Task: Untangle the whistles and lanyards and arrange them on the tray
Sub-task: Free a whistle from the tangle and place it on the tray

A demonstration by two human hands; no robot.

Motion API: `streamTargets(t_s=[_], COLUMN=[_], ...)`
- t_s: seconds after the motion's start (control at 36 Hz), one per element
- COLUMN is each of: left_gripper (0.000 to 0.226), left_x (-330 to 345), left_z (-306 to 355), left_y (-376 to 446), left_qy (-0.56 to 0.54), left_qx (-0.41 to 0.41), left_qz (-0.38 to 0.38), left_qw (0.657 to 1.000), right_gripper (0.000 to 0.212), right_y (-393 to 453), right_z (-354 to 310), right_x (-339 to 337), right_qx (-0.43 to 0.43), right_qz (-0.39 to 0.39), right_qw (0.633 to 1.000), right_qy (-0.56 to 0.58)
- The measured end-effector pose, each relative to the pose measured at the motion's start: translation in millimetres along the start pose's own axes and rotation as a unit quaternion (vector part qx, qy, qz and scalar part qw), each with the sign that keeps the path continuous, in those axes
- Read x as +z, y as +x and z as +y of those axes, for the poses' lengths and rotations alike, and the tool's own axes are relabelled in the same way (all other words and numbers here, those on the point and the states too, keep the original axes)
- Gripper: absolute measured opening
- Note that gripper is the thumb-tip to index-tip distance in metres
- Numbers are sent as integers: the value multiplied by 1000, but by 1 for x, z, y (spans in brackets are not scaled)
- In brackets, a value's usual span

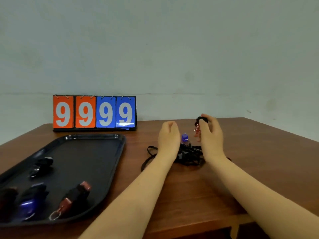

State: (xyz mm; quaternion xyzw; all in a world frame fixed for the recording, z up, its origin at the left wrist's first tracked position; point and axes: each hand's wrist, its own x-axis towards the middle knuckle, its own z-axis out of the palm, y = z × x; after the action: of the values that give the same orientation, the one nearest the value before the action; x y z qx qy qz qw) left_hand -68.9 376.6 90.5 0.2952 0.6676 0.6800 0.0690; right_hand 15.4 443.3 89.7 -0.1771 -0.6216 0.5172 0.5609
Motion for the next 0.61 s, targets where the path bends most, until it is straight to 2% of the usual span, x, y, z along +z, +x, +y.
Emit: streamTargets(t_s=[0.08,0.14,0.28,0.42,0.47,0.53,0.61], left_gripper=[34,32,32,30,27,26,26], left_x=[-8,-19,-80,-180,-225,-266,-320], left_z=[23,40,73,72,68,63,47], left_y=[0,-3,-28,-46,-47,-47,-48], left_qy=[-69,-49,103,331,384,403,433], left_qx=[-43,-24,58,43,34,12,-24], left_qz=[26,3,-70,-158,-141,-95,-27], left_qw=[996,998,991,929,912,910,901], right_gripper=[23,21,25,31,33,33,34], right_y=[-9,-14,-36,-78,-92,-103,-117], right_z=[-14,-26,-55,-74,-76,-77,-79], right_x=[-3,-3,10,39,58,79,114], right_qx=[6,30,149,139,128,117,114], right_qz=[-31,-50,-144,-288,-332,-363,-382], right_qw=[999,998,978,946,931,920,914], right_qy=[-21,-27,-8,-58,-76,-84,-72])
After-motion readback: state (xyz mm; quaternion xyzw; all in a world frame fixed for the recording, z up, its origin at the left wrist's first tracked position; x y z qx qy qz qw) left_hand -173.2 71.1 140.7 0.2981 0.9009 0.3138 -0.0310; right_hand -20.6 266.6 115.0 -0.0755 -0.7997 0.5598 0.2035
